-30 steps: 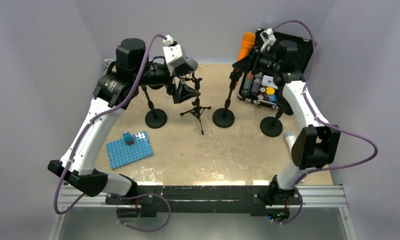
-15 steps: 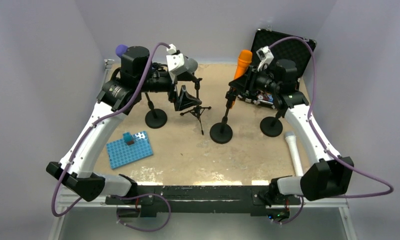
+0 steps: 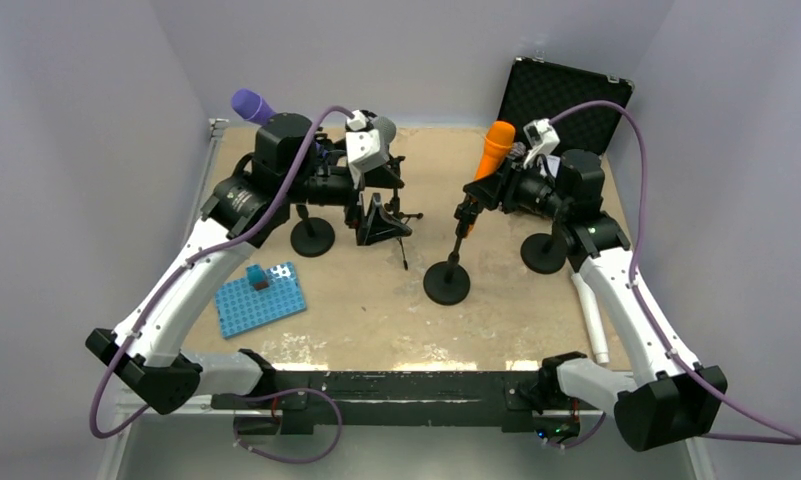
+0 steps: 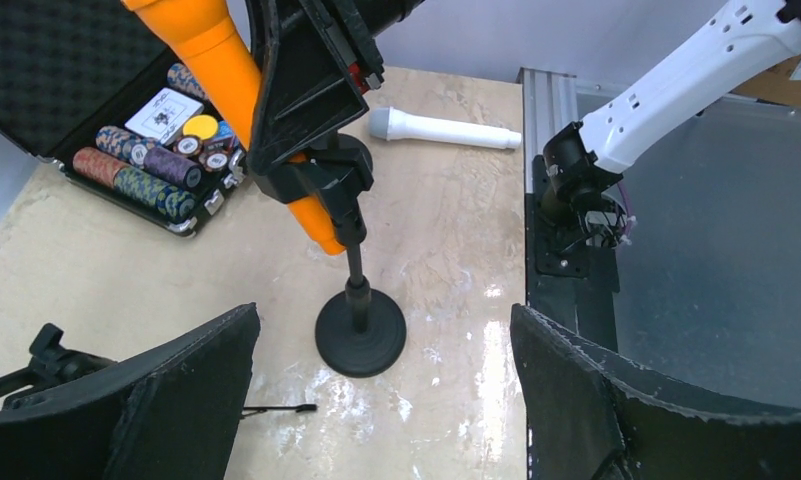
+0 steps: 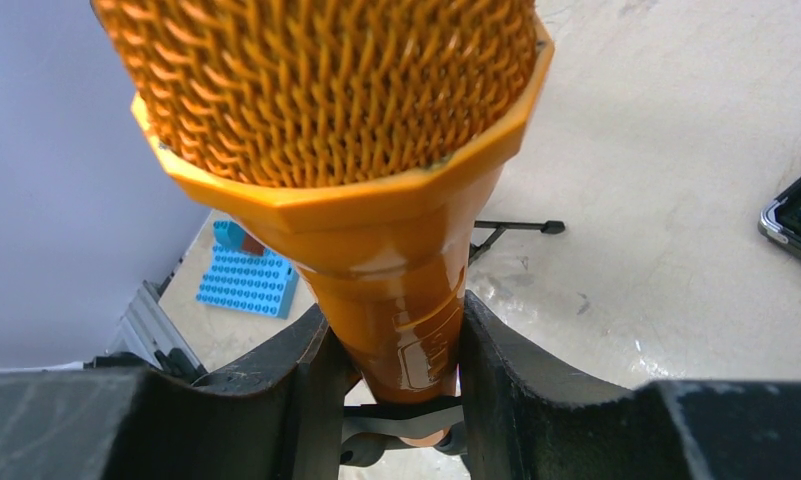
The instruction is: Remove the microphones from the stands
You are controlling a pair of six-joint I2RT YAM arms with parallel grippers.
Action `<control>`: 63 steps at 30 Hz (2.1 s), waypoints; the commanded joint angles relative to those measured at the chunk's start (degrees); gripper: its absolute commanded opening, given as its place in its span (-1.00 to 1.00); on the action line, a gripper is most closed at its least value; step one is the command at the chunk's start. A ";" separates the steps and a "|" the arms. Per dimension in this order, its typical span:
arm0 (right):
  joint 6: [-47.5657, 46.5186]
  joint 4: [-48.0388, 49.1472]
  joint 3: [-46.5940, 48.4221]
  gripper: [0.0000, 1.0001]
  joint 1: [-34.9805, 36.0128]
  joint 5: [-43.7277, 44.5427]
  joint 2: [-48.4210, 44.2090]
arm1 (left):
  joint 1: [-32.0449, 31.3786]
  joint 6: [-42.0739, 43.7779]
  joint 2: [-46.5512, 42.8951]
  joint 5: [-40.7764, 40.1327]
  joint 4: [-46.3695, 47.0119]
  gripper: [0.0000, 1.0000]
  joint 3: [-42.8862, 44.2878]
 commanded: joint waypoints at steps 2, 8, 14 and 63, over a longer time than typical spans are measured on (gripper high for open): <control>5.23 -3.01 -3.29 -1.00 0.34 3.72 -1.99 | -3.11 -4.67 2.94 -5.36 5.39 1.00 -1.49; 7.21 -1.60 -3.22 -1.00 0.34 7.18 -2.12 | -6.75 -5.14 6.94 -10.60 7.84 1.00 1.65; 9.55 -2.91 -2.43 -1.00 0.34 10.20 -1.50 | -9.85 -6.82 11.04 -19.10 9.62 1.00 4.13; 9.85 -5.41 -0.75 -1.00 0.26 12.43 0.27 | -16.30 -12.23 28.39 -31.84 5.66 -1.00 15.26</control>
